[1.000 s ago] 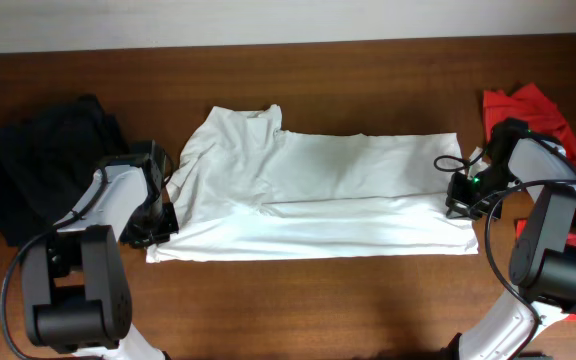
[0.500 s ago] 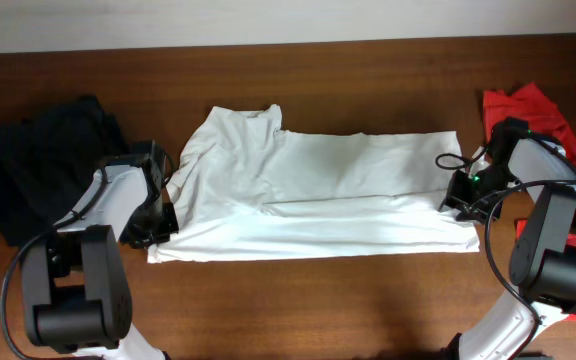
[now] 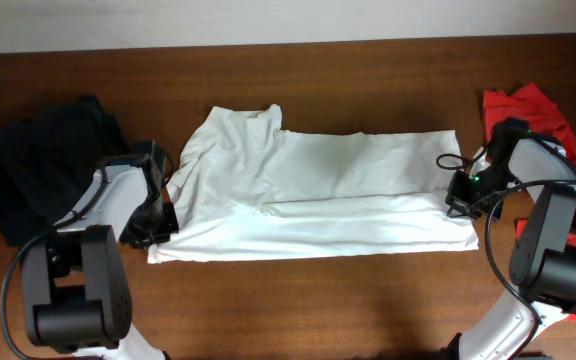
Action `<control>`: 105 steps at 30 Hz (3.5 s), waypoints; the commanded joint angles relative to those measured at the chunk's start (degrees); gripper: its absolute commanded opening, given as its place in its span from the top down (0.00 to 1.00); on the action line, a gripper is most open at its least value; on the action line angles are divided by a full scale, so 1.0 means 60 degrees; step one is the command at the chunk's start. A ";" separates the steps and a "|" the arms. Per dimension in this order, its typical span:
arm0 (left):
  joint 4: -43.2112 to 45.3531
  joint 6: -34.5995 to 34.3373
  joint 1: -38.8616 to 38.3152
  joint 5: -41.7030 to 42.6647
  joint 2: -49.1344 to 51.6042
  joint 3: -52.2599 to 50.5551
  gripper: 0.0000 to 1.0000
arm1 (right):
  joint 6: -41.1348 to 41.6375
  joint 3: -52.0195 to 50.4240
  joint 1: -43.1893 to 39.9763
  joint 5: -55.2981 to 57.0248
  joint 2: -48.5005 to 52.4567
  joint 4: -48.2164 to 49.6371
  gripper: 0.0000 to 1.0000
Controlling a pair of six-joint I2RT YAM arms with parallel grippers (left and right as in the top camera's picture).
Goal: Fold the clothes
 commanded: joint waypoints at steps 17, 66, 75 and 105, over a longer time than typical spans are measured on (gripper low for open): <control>0.0087 -0.0062 0.0000 0.0040 -0.0160 -0.0066 0.77 | 0.0036 0.2200 -0.0186 0.0051 0.0051 -0.0776 0.75; 0.0525 0.0477 -0.0827 0.3289 0.0448 -0.0663 0.39 | 0.0372 -0.0929 -0.0204 0.1504 0.0051 -0.1096 0.63; -0.0368 0.0455 -0.0801 0.3282 -0.0219 -0.0532 0.39 | 0.0790 -0.0259 -0.0204 0.1599 0.0000 -0.1698 0.63; 0.8357 0.1126 -0.0838 0.4849 0.2495 0.1978 0.30 | 0.0251 0.2878 -0.0164 0.0514 -0.0809 -0.3646 0.34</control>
